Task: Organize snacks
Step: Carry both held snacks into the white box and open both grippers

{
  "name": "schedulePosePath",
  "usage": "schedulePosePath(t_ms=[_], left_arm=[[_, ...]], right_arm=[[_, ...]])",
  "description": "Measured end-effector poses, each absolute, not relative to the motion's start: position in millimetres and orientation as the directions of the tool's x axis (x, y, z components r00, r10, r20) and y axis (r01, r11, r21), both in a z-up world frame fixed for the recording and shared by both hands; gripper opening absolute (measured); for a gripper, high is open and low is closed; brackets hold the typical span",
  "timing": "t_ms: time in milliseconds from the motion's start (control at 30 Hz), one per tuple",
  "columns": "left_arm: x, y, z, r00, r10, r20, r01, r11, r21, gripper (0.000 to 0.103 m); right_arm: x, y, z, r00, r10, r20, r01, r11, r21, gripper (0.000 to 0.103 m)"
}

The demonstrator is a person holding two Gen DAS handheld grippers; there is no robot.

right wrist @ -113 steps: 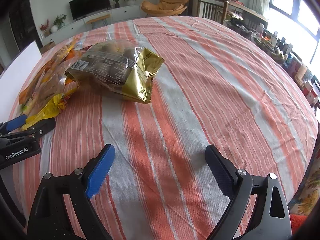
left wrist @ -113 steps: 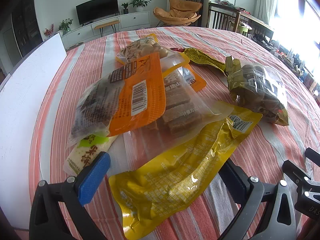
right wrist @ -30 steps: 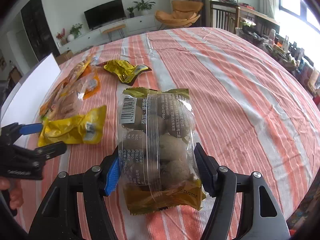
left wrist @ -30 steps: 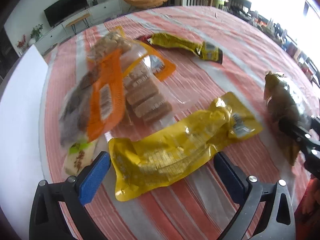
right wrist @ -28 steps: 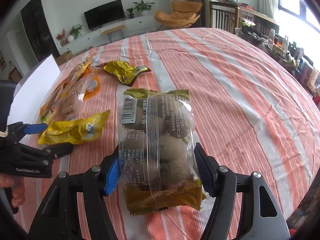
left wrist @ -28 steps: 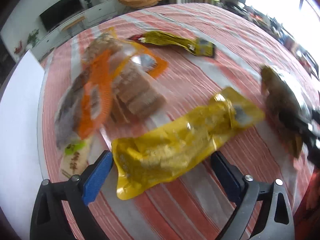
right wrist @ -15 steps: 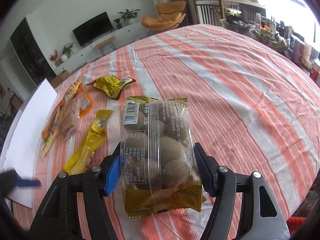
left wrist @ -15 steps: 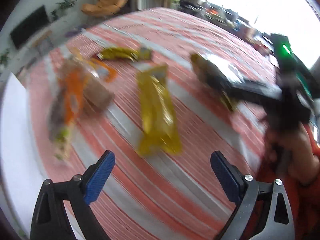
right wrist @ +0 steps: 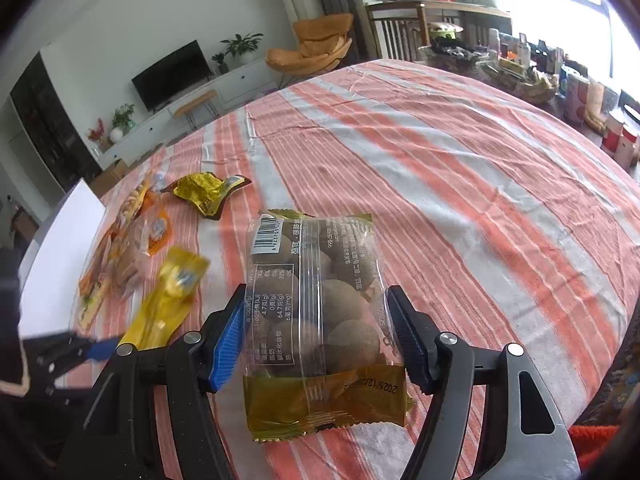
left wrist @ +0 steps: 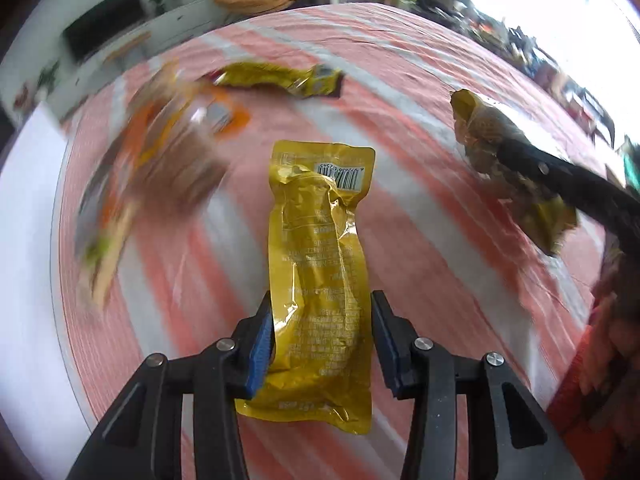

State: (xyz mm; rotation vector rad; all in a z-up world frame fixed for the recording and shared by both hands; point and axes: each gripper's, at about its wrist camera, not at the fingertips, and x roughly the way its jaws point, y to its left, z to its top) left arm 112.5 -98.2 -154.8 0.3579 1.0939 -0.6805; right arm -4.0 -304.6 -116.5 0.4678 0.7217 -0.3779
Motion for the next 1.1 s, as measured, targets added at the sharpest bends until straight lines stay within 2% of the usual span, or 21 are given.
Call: schedulePosePath(t_ms=[100,133,167,233,433,533,600,633,667,867,967,1033,1067,1100], left_arm=[[80,-57,-156,0.301,-0.349,-0.887,0.594,0.797,-0.113,0.046],[76,-46,-156,0.324,-0.341,-0.883,0.572,0.813,-0.105,0.052],[73,-39,-157,0.353,-0.321,-0.879,0.547,0.833,-0.084,0.069],[76,-32,-160,0.388,-0.266,-0.883,0.506,0.862,-0.037,0.095],[81,-38,-172,0.407,-0.242,-0.881,0.525,0.851,0.009,0.101],[83,-40,-169,0.394,-0.260,-0.882,0.545,0.839,-0.004,0.096],[82,-41,-164,0.400,-0.283,-0.872,0.568,0.823,-0.006,0.080],[81,-41,-161,0.404,-0.297,-0.865,0.577,0.816,-0.011,0.067],[81,-42,-159,0.415,-0.288,-0.863,0.575,0.818,0.005,0.046],[91,-23,-153,0.353,-0.387,-0.852,0.526,0.835,-0.161,0.044],[91,-6,-151,0.321,-0.457,-0.830,0.484,0.832,-0.271,0.043],[89,3,-151,0.315,-0.477,-0.821,0.465,0.832,-0.305,0.043],[87,6,-151,0.314,-0.480,-0.819,0.460,0.832,-0.311,0.043],[85,9,-151,0.311,-0.485,-0.817,0.455,0.831,-0.320,0.043]], right_arm=[[0,-301,-118,0.712,-0.101,-0.695,0.425,0.850,0.312,0.070],[1,-299,-118,0.720,-0.067,-0.691,0.397,0.856,0.330,0.070],[3,-297,-119,0.725,-0.037,-0.688,0.372,0.861,0.346,0.071],[9,-289,-121,0.725,0.031,-0.688,0.313,0.875,0.369,0.071],[25,-273,-137,0.632,0.108,-0.767,0.263,0.902,0.344,0.078],[16,-288,-138,0.635,0.144,-0.759,0.297,0.862,0.412,0.081],[11,-298,-138,0.624,0.172,-0.762,0.323,0.831,0.452,0.081],[10,-299,-137,0.608,0.176,-0.774,0.335,0.828,0.451,0.081],[11,-298,-135,0.582,0.168,-0.795,0.344,0.835,0.429,0.081],[35,-277,-120,0.465,0.062,-0.883,0.329,0.914,0.238,0.082],[53,-260,-124,0.401,-0.028,-0.916,0.251,0.965,0.080,0.083],[50,-251,-119,0.413,-0.096,-0.905,0.202,0.979,-0.012,0.075],[47,-248,-115,0.427,-0.105,-0.898,0.189,0.982,-0.025,0.064],[42,-248,-112,0.437,-0.083,-0.896,0.188,0.982,0.001,0.061]])
